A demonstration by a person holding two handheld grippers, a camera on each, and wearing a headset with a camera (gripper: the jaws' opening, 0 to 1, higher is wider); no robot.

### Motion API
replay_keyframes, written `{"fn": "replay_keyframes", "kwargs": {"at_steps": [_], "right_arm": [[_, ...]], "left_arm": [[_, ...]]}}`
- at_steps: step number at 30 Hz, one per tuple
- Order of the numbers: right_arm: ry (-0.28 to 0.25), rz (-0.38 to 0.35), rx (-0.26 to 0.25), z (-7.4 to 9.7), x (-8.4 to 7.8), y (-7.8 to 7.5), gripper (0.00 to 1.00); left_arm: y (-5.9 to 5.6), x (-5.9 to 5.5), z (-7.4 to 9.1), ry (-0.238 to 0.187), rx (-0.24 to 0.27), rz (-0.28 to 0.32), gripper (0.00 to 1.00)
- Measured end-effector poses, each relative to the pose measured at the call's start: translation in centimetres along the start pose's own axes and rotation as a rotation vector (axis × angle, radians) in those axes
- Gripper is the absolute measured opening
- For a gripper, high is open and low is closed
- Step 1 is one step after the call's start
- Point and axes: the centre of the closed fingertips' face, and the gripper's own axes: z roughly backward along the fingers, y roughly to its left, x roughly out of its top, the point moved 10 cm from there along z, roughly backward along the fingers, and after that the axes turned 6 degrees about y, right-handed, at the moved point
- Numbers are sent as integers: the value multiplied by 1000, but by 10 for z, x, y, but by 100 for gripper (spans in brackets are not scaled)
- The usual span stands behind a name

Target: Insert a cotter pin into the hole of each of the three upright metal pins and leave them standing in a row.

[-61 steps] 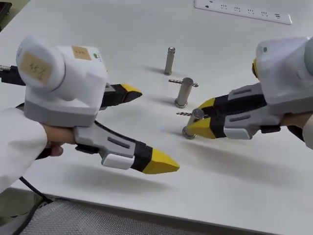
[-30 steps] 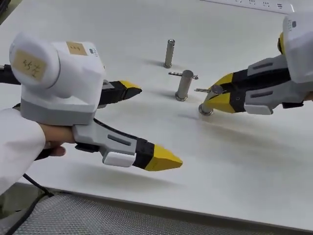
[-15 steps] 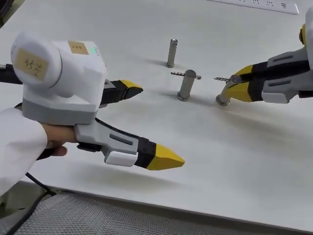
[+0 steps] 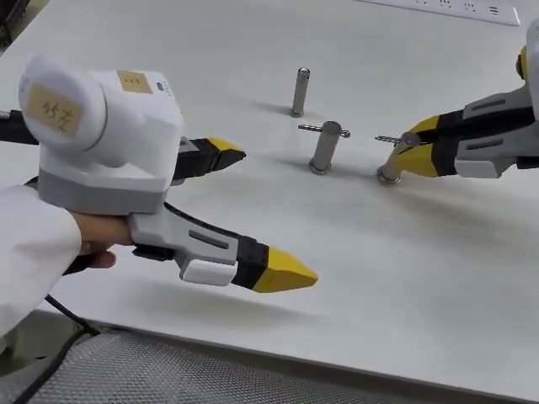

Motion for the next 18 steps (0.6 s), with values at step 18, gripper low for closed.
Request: {"fn": "replay_keyframes", "kwargs": {"at_steps": [18], "right_arm": [[-5,-24,12,0,-4,-4,8]], "left_arm": [[2,1,-1,-12,-5,16,99]]}}
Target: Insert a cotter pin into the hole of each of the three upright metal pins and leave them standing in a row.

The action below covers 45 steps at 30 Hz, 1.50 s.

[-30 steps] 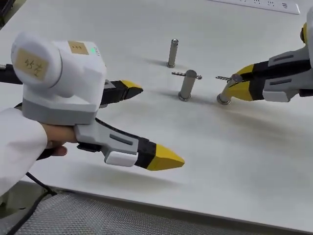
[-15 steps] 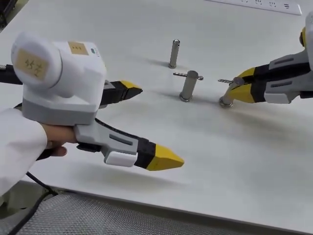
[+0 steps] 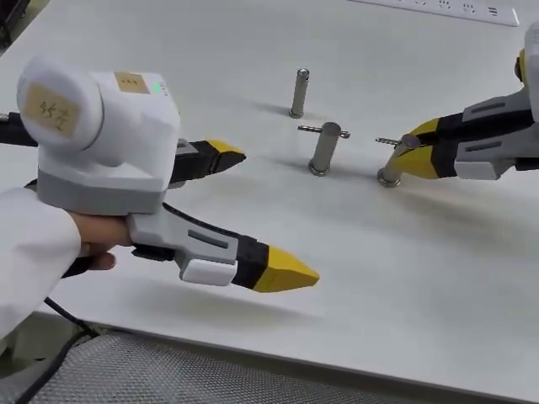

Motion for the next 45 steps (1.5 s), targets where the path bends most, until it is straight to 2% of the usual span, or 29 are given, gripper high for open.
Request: {"fn": "replay_keyframes", "kwargs": {"at_steps": [15,23,28,32,35,37,39,43,45], "right_arm": [[5,14,-18,0,0,2,9],[-3,-13,-15,-1,0,4,9],[10,-15,-36,0,-2,4,21],[-31,-63,-51,8,2,5,24],[-82,-152,-48,19,6,9,26],[-132,-152,-91,26,10,10,32],[-141,-207,-108,35,12,14,41],[-187,-226,-125,51,12,24,46],[-187,-229,-135,57,10,29,48]], "left_arm": [[-1,1,-2,7,-5,-2,99],[-2,0,-1,12,-7,1,99],[-2,-1,1,13,2,9,99],[-1,0,4,7,12,11,99],[0,1,6,2,18,10,99],[0,2,7,3,22,12,99],[1,1,9,10,26,18,99],[2,3,12,10,34,16,99],[2,5,13,5,41,15,99]]}}
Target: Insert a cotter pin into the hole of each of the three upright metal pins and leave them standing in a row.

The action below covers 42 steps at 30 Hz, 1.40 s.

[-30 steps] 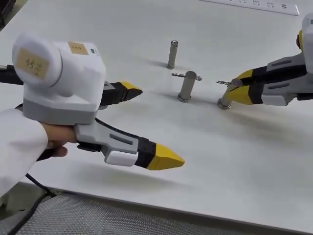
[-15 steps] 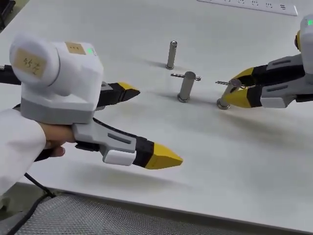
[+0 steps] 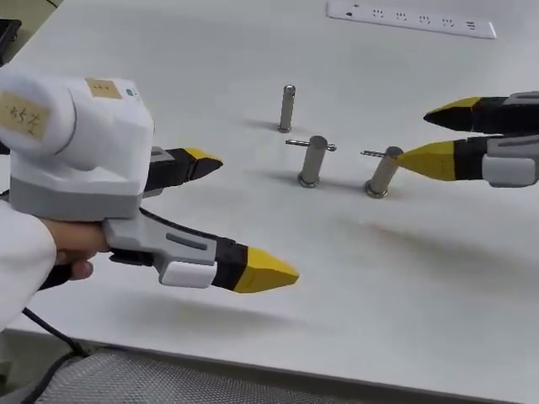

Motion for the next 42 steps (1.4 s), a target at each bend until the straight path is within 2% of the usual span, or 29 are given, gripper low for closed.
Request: {"fn": "replay_keyframes", "kwargs": {"at_steps": [5,7,9,12,16,25,30,32,35,38,42], "right_arm": [[-15,-53,-44,17,-9,9,54],[-40,-72,-66,23,-13,15,57],[-51,-102,-77,29,-18,22,60],[-58,-142,-85,36,-25,31,65],[-57,-168,-95,42,-36,35,69],[-40,-218,-150,53,-52,46,76],[-58,-268,-185,59,-57,48,82],[-91,-293,-197,61,-58,49,82],[-91,-321,-182,61,-61,51,88],[-57,-320,-184,59,-65,54,92],[-33,-340,-174,59,-69,59,95]], "left_arm": [[-1,4,2,-20,8,4,99],[-3,4,4,-22,20,-4,99],[-7,4,6,-14,23,-6,99],[-11,3,8,-27,25,3,99],[-15,1,9,-39,23,21,99],[-14,-3,8,-29,21,32,99],[-14,-1,9,-37,20,28,99],[-14,0,9,-37,19,24,99],[-13,4,8,-36,0,10,99],[-7,12,9,-46,18,-41,99],[0,22,8,-64,26,-47,99]]}}
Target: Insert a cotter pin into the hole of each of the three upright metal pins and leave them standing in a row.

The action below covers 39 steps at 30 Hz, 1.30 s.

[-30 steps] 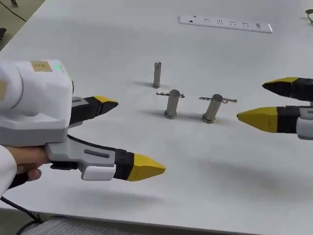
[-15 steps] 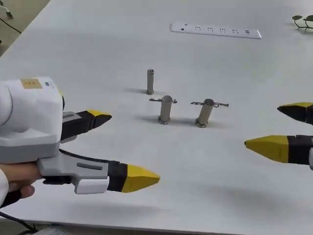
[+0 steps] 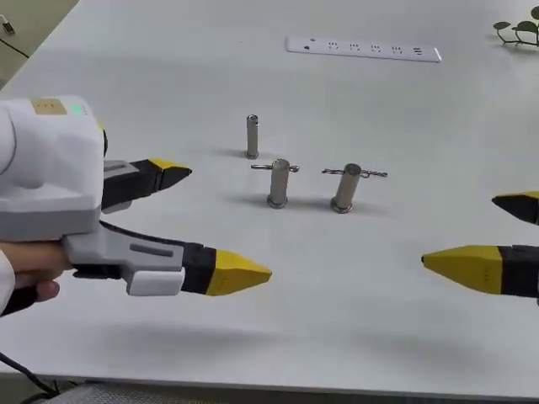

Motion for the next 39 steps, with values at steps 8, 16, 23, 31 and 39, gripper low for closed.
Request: {"fn": "replay_keyframes", "kwargs": {"at_steps": [8,16,23,31,39], "right_arm": [[17,-43,-8,4,-6,3,98],[-8,-62,-32,10,-7,4,95],[-27,-73,-55,17,-7,2,93],[-43,-90,-79,22,-9,0,90],[-44,-109,-92,24,-12,0,88]], "left_arm": [[12,27,-4,-101,10,-11,99],[30,55,-11,-222,39,-15,99],[48,70,-22,-242,75,-27,92],[66,73,-35,-229,90,-18,82],[82,68,-46,-188,93,3,69]]}}
